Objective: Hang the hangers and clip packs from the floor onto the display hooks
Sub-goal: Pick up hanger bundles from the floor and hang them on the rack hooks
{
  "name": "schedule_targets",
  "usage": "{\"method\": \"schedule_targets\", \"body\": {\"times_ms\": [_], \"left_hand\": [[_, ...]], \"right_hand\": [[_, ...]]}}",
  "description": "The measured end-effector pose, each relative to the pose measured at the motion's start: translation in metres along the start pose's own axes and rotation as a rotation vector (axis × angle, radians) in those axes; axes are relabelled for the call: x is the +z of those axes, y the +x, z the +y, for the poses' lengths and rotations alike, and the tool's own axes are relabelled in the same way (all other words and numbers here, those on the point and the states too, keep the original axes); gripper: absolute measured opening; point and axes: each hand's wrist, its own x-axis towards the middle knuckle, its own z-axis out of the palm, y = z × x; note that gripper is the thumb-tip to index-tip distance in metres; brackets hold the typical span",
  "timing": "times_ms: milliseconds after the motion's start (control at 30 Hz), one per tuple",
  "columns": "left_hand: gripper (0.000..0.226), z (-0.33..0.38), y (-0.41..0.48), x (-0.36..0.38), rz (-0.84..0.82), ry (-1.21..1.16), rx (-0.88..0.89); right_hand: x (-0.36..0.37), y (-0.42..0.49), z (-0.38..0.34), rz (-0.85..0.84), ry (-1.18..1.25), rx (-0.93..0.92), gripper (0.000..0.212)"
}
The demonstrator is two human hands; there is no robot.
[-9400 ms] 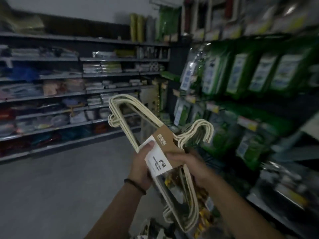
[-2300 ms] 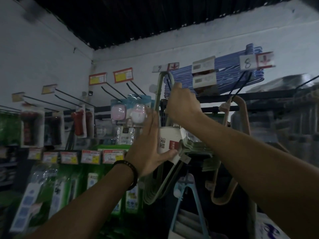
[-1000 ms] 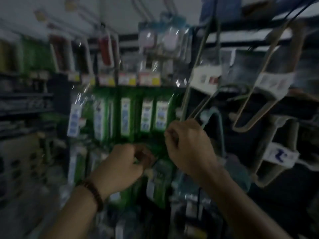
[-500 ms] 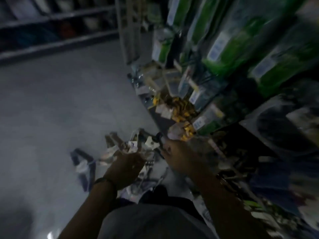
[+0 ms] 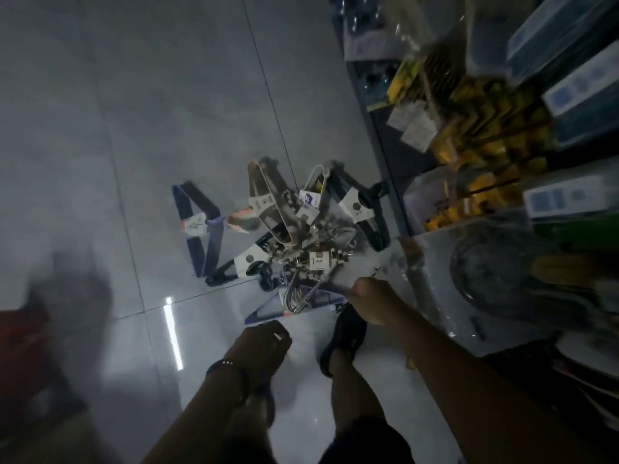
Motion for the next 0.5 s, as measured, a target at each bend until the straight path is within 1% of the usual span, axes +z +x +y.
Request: {"method": "schedule_targets", "body": {"times_ms": [100,167,233,300,367,433,500], "left_hand": [[0.033,-0.018,0.085,0.028,-0.073,-0.017,0.005],[0.033,-0.032,0.149,0.054,-0.14,-0.024,0.013],[0.034,-0.053,0.219,0.079,-0.178,0.027,0.035],[0.037,-0.076,0.291,0.102,-0.19,-0.02,-0.014],[0.04,-0.101,0.351,0.126,-0.182,-0.046,-0.052],[0.043,-0.123,0.395,0.152,-0.181,-0.016,0.007],[0.045,-0.132,0.417,0.169,-0.131,-0.001,0.116]], "right_hand": [[0.034,0.071,0.017,-0.041,0.037,0.073,0.026],[0.068,0.121,0.032,-0.068,0.078,0.117,0.027],[0.111,0.176,0.047,-0.084,0.168,0.179,0.028],[0.153,0.232,0.062,-0.094,0.281,0.269,0.027],[0.193,0.286,0.074,-0.085,0.385,0.314,0.033],[0.231,0.33,0.082,-0.082,0.544,0.362,0.037],[0.265,0.361,0.083,-0.097,0.702,0.413,0.041]]}}
